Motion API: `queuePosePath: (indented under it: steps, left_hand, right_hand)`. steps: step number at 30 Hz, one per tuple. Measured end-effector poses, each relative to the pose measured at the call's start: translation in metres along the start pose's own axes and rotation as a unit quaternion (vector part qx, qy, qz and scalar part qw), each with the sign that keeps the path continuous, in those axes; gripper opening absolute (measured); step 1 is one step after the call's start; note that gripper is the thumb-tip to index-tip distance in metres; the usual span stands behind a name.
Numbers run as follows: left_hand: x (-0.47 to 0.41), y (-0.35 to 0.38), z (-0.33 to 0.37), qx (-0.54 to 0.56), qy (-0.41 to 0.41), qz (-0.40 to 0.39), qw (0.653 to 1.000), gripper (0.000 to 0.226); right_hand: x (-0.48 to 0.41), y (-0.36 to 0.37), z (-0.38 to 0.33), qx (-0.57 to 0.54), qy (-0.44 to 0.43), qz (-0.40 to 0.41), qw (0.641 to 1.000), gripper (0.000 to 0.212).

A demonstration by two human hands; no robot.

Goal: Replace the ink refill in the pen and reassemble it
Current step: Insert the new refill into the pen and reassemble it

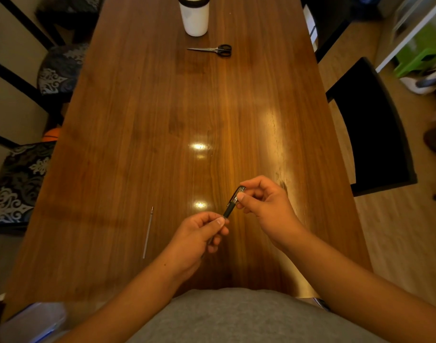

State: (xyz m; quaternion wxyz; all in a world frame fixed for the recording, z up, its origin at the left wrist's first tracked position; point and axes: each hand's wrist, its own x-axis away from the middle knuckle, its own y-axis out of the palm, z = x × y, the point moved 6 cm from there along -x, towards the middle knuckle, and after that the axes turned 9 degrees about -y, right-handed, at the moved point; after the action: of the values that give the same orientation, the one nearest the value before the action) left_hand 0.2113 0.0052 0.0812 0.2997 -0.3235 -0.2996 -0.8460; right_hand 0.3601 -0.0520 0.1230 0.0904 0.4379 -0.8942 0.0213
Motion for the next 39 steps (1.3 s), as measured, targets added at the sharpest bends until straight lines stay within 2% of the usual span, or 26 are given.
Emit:
queuePosePath:
  steps: [3,6,9,12,14,17,19,21,23,25,27,29,33,39]
  left_hand:
    - [0.0,0.001,-0.003,0.089,-0.045,-0.045,0.994,0.011]
    - [0.0,0.002,-0.005,0.154,-0.085,-0.085,0.981,0.014]
    - [0.0,0.0,-0.002,0.169,-0.088,-0.098,0.977,0.013]
    - [-0.002,-0.007,0.003,0.107,-0.048,-0.061,0.991,0.009]
    - [-0.004,-0.013,0.005,0.047,-0.017,-0.021,0.999,0.018]
    - [-0.008,-0.021,0.008,-0.067,0.031,0.033,0.997,0.019]
    - [-0.011,-0.025,0.008,-0.118,0.052,0.061,0.99,0.014]
    - [-0.015,-0.033,0.004,-0.154,0.054,0.097,0.982,0.012]
    - [-0.02,-0.044,-0.003,-0.18,0.04,0.137,0.973,0.012]
    - [-0.024,-0.056,-0.01,-0.212,0.026,0.166,0.963,0.01]
    - [-0.029,-0.065,-0.016,-0.248,0.019,0.188,0.95,0.006]
    - [-0.034,-0.073,-0.021,-0.273,0.015,0.21,0.939,0.002]
    - [-0.042,-0.082,-0.028,-0.313,0.019,0.249,0.916,0.003]
    - [-0.05,-0.089,-0.034,-0.413,0.022,0.277,0.867,0.003]
  right_hand:
    - [-0.002,0.006,-0.002,-0.006,0.001,-0.002,1.0,0.022]
    - [-0.003,0.01,-0.003,-0.015,0.002,-0.005,1.0,0.021]
    - [-0.005,0.014,-0.004,-0.015,-0.001,-0.01,1.0,0.018]
    - [-0.007,0.016,-0.004,-0.013,0.001,-0.014,1.0,0.017]
    - [-0.008,0.016,-0.002,-0.007,0.005,-0.017,1.0,0.016]
    - [-0.009,0.013,0.006,0.001,0.014,-0.015,1.0,0.018]
    - [-0.008,0.011,0.02,0.027,0.032,-0.014,0.999,0.024]
    - [-0.001,0.005,0.044,0.11,0.069,-0.021,0.991,0.039]
    - [0.008,-0.008,0.068,0.277,0.093,-0.06,0.955,0.055]
    - [0.018,-0.022,0.086,0.435,0.083,-0.116,0.889,0.066]
    - [0.026,-0.033,0.1,0.522,0.066,-0.156,0.836,0.074]
    - [0.033,-0.042,0.114,0.564,0.068,-0.174,0.804,0.079]
    - [0.044,-0.057,0.136,0.612,0.069,-0.185,0.766,0.084]
    - [0.054,-0.065,0.148,0.631,0.014,-0.172,0.756,0.079]
